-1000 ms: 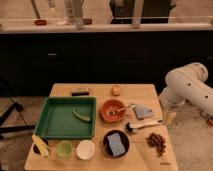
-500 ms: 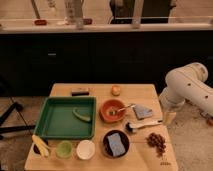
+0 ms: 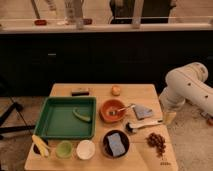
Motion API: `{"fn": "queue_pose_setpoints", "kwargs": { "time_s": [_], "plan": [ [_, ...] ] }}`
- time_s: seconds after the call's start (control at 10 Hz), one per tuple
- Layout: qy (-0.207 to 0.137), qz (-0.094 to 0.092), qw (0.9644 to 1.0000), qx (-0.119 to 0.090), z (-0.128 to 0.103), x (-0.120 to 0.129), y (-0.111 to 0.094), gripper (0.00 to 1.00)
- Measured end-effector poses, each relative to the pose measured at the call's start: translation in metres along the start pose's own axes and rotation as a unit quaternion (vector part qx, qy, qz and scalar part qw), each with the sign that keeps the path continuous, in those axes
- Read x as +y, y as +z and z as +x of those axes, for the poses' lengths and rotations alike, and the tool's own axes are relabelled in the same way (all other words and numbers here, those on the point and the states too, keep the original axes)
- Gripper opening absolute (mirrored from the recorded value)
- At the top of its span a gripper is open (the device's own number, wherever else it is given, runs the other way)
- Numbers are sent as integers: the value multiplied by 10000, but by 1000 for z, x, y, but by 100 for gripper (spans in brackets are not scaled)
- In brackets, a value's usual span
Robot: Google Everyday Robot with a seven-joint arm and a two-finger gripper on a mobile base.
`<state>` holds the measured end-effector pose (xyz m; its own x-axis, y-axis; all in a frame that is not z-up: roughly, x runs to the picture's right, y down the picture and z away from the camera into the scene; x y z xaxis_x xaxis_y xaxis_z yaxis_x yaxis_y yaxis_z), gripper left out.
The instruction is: Wipe table surface with brush
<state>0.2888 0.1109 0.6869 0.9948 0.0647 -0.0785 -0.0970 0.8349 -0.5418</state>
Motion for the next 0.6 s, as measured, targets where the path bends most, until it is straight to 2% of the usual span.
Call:
{"fn": "queue_pose_setpoints", "kwargs": {
  "time_s": [0.2, 0.4, 0.6],
  "plan": [
    [483, -171, 9986, 96, -2, 3, 28, 80],
    [804, -360, 9960, 138, -7, 6, 56, 80],
    [1154, -459, 9922, 95, -7, 8, 69, 80]
  ]
}}
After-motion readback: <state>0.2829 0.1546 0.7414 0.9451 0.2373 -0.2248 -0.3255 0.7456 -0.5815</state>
